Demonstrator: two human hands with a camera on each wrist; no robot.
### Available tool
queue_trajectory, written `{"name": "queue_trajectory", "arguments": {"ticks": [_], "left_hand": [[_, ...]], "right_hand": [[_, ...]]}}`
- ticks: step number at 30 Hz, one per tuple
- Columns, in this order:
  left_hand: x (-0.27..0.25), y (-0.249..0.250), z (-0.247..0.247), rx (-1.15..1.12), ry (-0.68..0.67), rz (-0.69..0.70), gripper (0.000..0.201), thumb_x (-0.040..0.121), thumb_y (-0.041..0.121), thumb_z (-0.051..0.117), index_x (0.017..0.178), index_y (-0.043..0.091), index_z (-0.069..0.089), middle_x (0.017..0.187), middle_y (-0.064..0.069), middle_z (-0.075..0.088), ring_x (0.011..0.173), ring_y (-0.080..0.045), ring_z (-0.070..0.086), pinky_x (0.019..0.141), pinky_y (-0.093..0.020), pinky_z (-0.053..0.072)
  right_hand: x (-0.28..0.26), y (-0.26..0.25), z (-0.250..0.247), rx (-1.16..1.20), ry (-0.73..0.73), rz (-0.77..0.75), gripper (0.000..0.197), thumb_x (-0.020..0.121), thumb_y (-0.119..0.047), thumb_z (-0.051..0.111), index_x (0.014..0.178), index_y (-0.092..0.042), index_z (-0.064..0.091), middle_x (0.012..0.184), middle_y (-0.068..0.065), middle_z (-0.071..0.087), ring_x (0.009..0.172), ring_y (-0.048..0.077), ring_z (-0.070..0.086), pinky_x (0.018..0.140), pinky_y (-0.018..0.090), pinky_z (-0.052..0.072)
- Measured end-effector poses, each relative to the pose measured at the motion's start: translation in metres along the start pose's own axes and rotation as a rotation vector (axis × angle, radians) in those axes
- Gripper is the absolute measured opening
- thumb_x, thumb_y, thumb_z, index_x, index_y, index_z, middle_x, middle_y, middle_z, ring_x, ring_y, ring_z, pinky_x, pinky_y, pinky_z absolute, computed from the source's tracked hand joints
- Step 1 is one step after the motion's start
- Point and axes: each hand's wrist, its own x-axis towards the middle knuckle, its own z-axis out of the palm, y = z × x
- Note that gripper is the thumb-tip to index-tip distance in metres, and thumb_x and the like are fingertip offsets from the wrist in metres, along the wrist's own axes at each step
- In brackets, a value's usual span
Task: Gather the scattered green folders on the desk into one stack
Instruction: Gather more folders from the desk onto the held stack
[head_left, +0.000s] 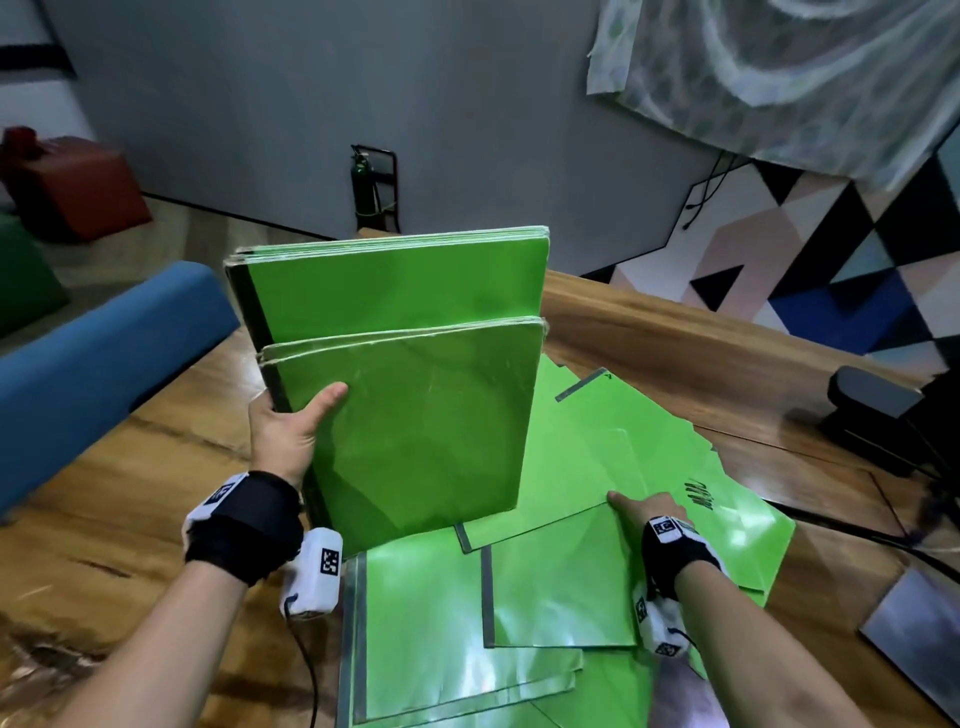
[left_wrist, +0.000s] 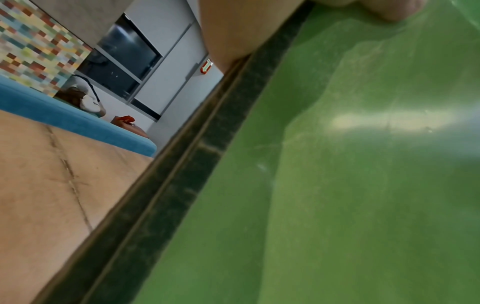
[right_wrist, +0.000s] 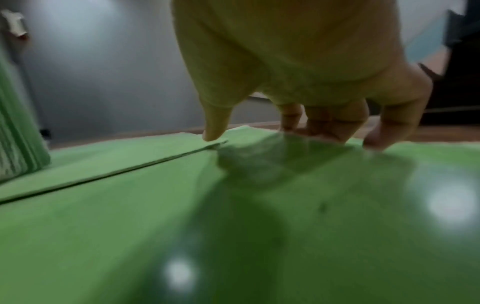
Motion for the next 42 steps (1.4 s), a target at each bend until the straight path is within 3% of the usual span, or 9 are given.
{"name": "queue_trajectory", "arguments": {"ticks": [6, 12, 16, 21, 26, 31, 36, 39, 42], "left_hand": [[0.009, -0.007, -0.003, 0.033, 0.018, -0.065, 0.052, 0.054, 0.041, 0.074, 0.091, 0.006, 0.064, 0.07, 0.009, 0.072, 0.066, -0.005, 0.065, 0.073, -0.033, 0.054], [0.013, -0.021, -0.008, 0.066, 0.063, -0.095, 0.114, 0.036, 0.072, 0.077, 0.12, -0.001, 0.052, 0.122, -0.018, 0.061, 0.114, -0.034, 0.058, 0.102, -0.053, 0.043], [0.016, -0.027, -0.011, 0.095, 0.078, -0.142, 0.117, 0.036, 0.073, 0.077, 0.12, -0.005, 0.051, 0.124, -0.018, 0.06, 0.116, -0.033, 0.057, 0.105, -0.052, 0.041], [0.007, -0.015, -0.009, 0.021, 0.05, -0.163, 0.113, 0.035, 0.074, 0.075, 0.109, -0.009, 0.057, 0.105, -0.016, 0.067, 0.099, -0.027, 0.063, 0.096, -0.038, 0.047], [-0.008, 0.006, -0.002, 0.053, 0.058, -0.094, 0.037, 0.08, 0.009, 0.066, 0.055, 0.019, 0.04, 0.028, 0.018, 0.046, 0.035, 0.009, 0.048, 0.048, 0.003, 0.038], [-0.014, 0.016, -0.009, 0.016, 0.12, -0.095, 0.045, 0.077, 0.007, 0.068, 0.04, 0.013, 0.043, 0.028, 0.024, 0.046, 0.033, 0.011, 0.046, 0.045, 0.0, 0.038], [-0.017, 0.02, 0.0, 0.016, 0.094, -0.09, 0.028, 0.072, 0.018, 0.074, 0.059, 0.008, 0.051, 0.031, 0.012, 0.05, 0.034, 0.006, 0.044, 0.048, 0.002, 0.039], [-0.022, 0.027, 0.014, -0.012, 0.099, -0.058, 0.041, 0.075, 0.008, 0.073, 0.095, -0.022, 0.054, 0.063, -0.023, 0.059, 0.044, 0.005, 0.045, 0.05, 0.006, 0.036], [-0.029, 0.038, 0.018, -0.02, 0.111, -0.032, 0.046, 0.076, 0.007, 0.071, 0.114, 0.006, 0.046, 0.1, -0.008, 0.05, 0.042, 0.018, 0.05, 0.05, 0.008, 0.035]], "right_hand": [[-0.022, -0.07, -0.013, -0.033, 0.056, -0.133, 0.108, 0.063, -0.055, 0.075, 0.142, -0.004, 0.022, 0.138, 0.02, 0.043, 0.12, 0.039, 0.05, 0.098, 0.049, 0.044], [-0.014, -0.076, -0.011, -0.117, -0.087, -0.12, 0.075, 0.066, -0.045, 0.079, 0.118, 0.003, 0.056, 0.096, 0.013, 0.059, 0.086, 0.029, 0.056, 0.07, 0.03, 0.046], [-0.013, -0.065, -0.016, -0.06, -0.122, -0.14, 0.079, 0.072, -0.04, 0.076, 0.132, 0.003, 0.045, 0.127, 0.018, 0.056, 0.109, 0.032, 0.056, 0.087, 0.034, 0.046], [-0.022, -0.055, -0.022, 0.097, -0.154, -0.225, 0.086, 0.077, -0.022, 0.074, 0.145, -0.002, 0.026, 0.149, 0.016, 0.036, 0.132, 0.032, 0.042, 0.109, 0.04, 0.034], [-0.034, -0.051, -0.022, 0.307, -0.127, -0.261, 0.08, 0.079, -0.008, 0.07, 0.145, -0.007, 0.025, 0.139, 0.021, 0.045, 0.062, 0.017, 0.055, 0.061, 0.032, 0.051], [-0.041, -0.041, -0.054, 0.44, -0.027, -0.338, 0.075, 0.081, -0.008, 0.068, 0.145, -0.01, 0.029, 0.132, 0.02, 0.053, 0.059, 0.017, 0.053, 0.042, 0.021, 0.044], [-0.052, -0.027, -0.124, 0.66, 0.11, -0.534, 0.043, 0.074, -0.006, 0.072, 0.115, -0.007, 0.06, 0.111, 0.016, 0.068, 0.087, 0.026, 0.067, 0.084, 0.041, 0.054], [-0.079, -0.014, -0.157, 0.982, 0.1, -0.65, 0.037, 0.079, -0.002, 0.068, 0.114, -0.005, 0.059, 0.105, 0.014, 0.067, 0.088, 0.025, 0.065, 0.088, 0.036, 0.05], [-0.106, -0.002, -0.177, 1.125, 0.135, -0.726, 0.046, 0.058, -0.033, 0.079, 0.099, -0.021, 0.063, 0.089, -0.005, 0.075, 0.084, 0.009, 0.069, 0.081, 0.022, 0.055]]}}
